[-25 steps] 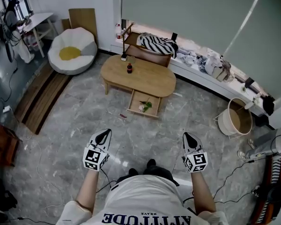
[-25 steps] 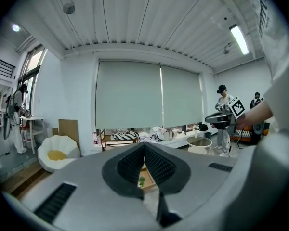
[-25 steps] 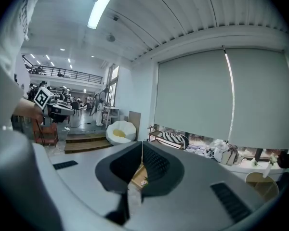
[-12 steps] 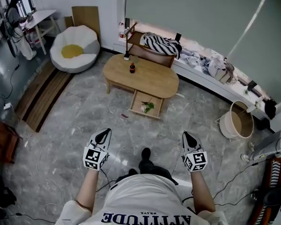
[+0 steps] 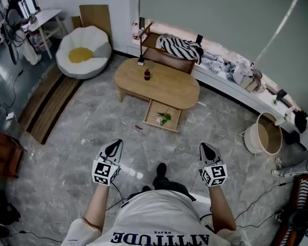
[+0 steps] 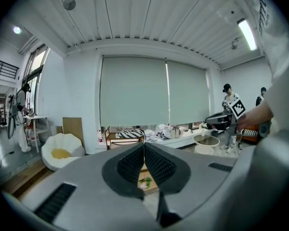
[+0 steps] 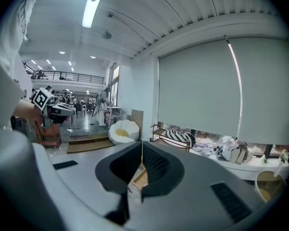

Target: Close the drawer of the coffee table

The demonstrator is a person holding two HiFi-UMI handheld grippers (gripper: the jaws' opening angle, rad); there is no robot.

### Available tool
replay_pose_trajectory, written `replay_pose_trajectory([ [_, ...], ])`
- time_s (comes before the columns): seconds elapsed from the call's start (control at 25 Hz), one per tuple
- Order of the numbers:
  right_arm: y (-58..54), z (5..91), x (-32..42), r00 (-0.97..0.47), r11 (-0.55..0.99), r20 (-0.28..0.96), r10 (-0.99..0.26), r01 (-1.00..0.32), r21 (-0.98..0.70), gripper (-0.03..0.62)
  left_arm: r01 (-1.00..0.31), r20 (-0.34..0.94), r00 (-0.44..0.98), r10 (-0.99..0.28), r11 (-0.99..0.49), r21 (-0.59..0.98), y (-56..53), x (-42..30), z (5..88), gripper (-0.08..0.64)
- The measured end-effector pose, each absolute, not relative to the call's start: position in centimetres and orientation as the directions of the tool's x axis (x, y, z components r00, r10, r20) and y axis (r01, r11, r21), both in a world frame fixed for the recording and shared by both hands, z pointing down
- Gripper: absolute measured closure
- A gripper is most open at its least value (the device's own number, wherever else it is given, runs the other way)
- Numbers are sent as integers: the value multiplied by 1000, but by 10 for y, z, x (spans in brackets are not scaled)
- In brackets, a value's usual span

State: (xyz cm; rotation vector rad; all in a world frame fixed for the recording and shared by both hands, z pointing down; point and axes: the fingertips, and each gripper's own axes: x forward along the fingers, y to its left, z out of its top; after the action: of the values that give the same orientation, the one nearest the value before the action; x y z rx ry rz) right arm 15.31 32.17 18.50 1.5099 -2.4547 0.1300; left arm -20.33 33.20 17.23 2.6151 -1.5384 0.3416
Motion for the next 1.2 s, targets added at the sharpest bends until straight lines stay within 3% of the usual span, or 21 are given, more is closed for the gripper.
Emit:
replay_pose_trajectory([
  [1.2,125,206,194,-538,572,281,-795,-818,51,572,-892,286,413,-865,-447,-65,168,-126,182,540],
])
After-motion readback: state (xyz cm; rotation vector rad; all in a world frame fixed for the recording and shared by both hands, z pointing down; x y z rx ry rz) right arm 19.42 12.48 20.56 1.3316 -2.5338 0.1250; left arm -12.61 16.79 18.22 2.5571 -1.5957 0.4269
